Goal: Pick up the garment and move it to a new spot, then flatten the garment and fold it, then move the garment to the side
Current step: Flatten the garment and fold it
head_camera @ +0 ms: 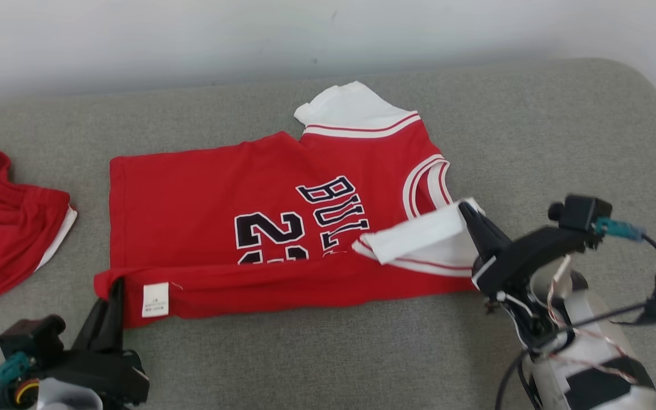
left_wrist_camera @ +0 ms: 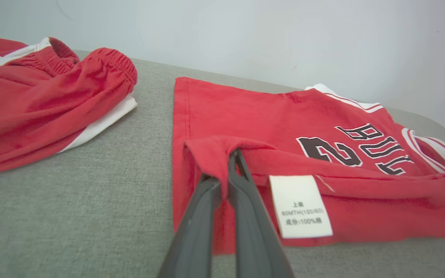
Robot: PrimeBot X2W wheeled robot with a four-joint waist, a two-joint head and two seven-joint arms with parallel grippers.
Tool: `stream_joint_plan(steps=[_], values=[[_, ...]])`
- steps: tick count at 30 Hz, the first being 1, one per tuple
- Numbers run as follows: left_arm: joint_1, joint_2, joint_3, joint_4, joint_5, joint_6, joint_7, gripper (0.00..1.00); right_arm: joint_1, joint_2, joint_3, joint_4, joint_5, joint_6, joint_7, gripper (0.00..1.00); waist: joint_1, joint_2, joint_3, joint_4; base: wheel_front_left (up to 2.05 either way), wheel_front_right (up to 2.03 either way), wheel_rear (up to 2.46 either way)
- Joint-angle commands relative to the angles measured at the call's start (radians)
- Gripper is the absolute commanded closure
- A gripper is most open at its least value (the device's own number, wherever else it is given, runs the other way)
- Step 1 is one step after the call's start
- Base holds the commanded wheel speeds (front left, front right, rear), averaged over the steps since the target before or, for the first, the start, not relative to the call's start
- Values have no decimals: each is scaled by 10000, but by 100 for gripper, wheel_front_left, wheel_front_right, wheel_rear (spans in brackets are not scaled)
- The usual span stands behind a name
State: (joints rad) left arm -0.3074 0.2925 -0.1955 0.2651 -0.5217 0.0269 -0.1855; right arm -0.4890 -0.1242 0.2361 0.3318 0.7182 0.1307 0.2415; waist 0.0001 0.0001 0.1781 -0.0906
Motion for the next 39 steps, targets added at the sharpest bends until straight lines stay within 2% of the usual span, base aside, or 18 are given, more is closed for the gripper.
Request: stream_joint_plan(steps=[1,9,16,17,18,19,20,28,39], values=[[-183,78,11,170,-31,-75,13,100,-290,45,57,280,7,1,-107,100,-1,-1,145,18,0,0,0],[-1358,112,-287,1545,128,-419,110,100,-2125,158,550,2842,-48,1,-812,100,-1,-1,538,96,0,0,0],[-2031,78,-408,2411,181,-582,-126,100,-3020,224,1079,4110,166,1,-1655,100,-1,-1,738,52,0,0,0],[-2080,73,-430,2494,214,-593,-175,76,-3079,231,1160,4244,212,1,-1750,97,-1,-1,738,50,0,0,0],[-2115,64,-454,2576,233,-600,-218,51,-3136,236,1258,4351,248,1,-1851,59,-1,-1,732,50,0,0,0],[-2148,31,-469,2646,241,-615,-269,0,-3193,234,1354,4400,332,1,-1993,7,-1,-1,721,53,0,0,0],[-2160,3,-482,2703,250,-621,-313,0,-3200,227,1429,4479,420,1,-2076,0,-1,-1,702,56,0,0,0],[-1694,-195,-432,2560,351,-516,-661,0,-2795,-299,2321,4268,600,1,-3007,0,-1,-1,382,165,0,0,0],[-216,-367,-269,1330,502,-171,-789,0,-1635,-1310,3200,3410,220,1,-4106,0,-1,-1,-78,190,0,0,0]])
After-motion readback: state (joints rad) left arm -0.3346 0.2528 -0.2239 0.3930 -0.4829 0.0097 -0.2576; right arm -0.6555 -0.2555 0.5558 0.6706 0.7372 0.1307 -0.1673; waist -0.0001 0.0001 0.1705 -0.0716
